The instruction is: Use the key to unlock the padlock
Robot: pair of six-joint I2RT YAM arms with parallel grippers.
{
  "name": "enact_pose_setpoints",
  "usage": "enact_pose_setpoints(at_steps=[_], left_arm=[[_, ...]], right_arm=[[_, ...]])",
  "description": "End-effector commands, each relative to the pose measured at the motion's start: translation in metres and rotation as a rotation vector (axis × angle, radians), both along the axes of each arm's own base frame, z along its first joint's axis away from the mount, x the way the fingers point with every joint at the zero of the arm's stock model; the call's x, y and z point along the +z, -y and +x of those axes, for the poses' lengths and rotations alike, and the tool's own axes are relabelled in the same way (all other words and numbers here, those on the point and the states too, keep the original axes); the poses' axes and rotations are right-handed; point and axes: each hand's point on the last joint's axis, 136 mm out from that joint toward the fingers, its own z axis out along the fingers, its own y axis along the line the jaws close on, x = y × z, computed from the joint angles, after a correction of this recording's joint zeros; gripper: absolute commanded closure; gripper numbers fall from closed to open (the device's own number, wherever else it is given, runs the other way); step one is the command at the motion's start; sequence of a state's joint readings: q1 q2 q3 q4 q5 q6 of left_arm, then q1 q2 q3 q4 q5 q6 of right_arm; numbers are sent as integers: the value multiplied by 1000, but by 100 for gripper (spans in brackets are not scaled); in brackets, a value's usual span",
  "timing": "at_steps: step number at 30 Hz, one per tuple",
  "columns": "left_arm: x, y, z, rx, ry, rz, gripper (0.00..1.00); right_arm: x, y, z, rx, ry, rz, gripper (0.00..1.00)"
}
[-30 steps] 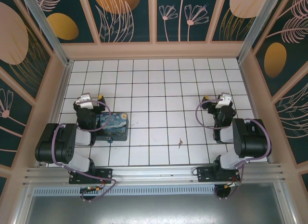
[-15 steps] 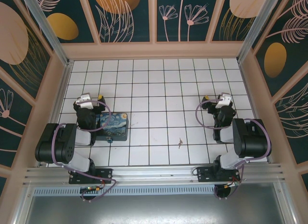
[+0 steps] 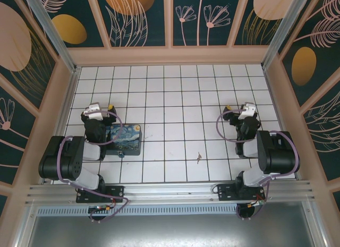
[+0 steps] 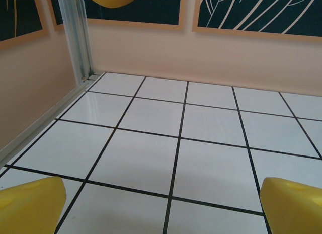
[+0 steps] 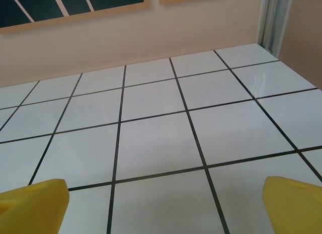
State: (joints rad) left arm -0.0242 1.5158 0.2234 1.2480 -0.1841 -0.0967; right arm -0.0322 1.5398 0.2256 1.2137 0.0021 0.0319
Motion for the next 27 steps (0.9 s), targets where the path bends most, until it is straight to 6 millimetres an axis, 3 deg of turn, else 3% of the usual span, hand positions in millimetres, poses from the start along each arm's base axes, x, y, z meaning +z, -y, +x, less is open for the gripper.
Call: enact_pose_setpoints(at_steps=[1, 6, 10, 13, 17, 19, 22, 27], left_arm=[[21, -6, 5, 27, 28, 3, 1], [36, -12, 10, 68, -28, -30, 1], [47, -20, 12, 132, -115, -95, 1], [54, -23, 7, 186, -201, -207, 1], [57, -15, -6, 191, -310, -326, 1], [54, -10, -17, 187, -347, -384, 1], [44, 1, -33, 159, -414, -448, 1], [13, 21, -57, 94, -531, -534, 1]], right_arm=[[20, 9, 10, -50, 19, 0, 1], [50, 13, 46, -75, -94, 101, 1], [59, 9, 59, -102, -151, 274, 1], [58, -20, 61, 39, -201, 383, 1], [61, -62, 48, 213, -247, 504, 1], [63, -93, 39, 305, -291, 526, 1], [63, -142, 22, 386, -375, 477, 1], [53, -206, -12, 477, -486, 465, 2]])
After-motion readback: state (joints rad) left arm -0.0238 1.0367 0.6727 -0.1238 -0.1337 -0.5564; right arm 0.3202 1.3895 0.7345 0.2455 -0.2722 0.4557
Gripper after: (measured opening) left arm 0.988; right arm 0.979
